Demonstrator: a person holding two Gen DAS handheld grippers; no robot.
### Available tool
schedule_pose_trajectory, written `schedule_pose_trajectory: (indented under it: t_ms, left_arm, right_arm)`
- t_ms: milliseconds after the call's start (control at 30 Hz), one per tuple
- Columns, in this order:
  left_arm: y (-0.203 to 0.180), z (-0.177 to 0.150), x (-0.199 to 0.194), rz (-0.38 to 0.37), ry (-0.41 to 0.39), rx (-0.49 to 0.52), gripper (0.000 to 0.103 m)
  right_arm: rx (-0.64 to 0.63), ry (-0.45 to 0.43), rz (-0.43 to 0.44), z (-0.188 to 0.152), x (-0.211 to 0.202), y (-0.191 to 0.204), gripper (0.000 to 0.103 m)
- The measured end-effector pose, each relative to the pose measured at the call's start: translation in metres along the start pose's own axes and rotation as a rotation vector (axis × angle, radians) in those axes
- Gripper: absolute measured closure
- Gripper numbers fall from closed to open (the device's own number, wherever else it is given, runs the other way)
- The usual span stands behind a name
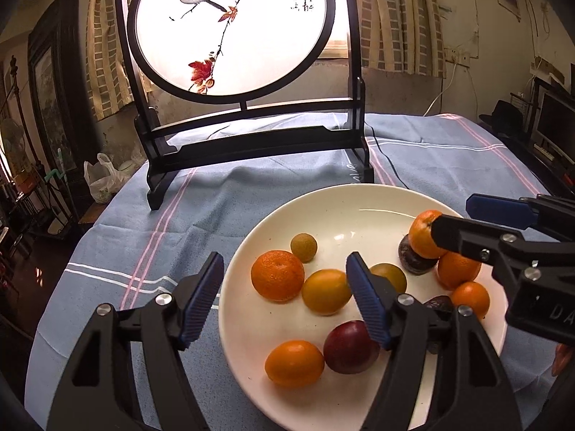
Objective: Organize fruits
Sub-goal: 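Lower both held fruits onto the plate and open both grippers, then grasp a red tomato with the right gripper while the left grasps a dark brown fruit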
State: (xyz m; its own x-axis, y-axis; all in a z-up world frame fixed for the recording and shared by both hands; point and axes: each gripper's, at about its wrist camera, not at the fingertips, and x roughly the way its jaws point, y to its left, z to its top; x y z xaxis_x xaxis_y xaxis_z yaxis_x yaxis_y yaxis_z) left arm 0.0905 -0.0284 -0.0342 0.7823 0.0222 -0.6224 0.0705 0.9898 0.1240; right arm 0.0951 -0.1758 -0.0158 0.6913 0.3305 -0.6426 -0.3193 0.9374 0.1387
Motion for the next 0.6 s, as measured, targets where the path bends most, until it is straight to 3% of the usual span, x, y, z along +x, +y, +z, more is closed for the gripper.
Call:
schedule_pose_trajectory:
  t_ms: [267,600]
  left_arm:
    - [0.002,-0.002,-0.007,-0.021,-0.002,0.007,0.035]
    - [0.024,-0.042,-0.062,-0.115,-0.009,0.112,0.034]
  right_arm:
    - [0.002,0.016,0.014,-0.01,-0.005,-0.002,0.05]
    - [-0.15,0.029,0.048,-0.065,-0.076,0.013,0.045]
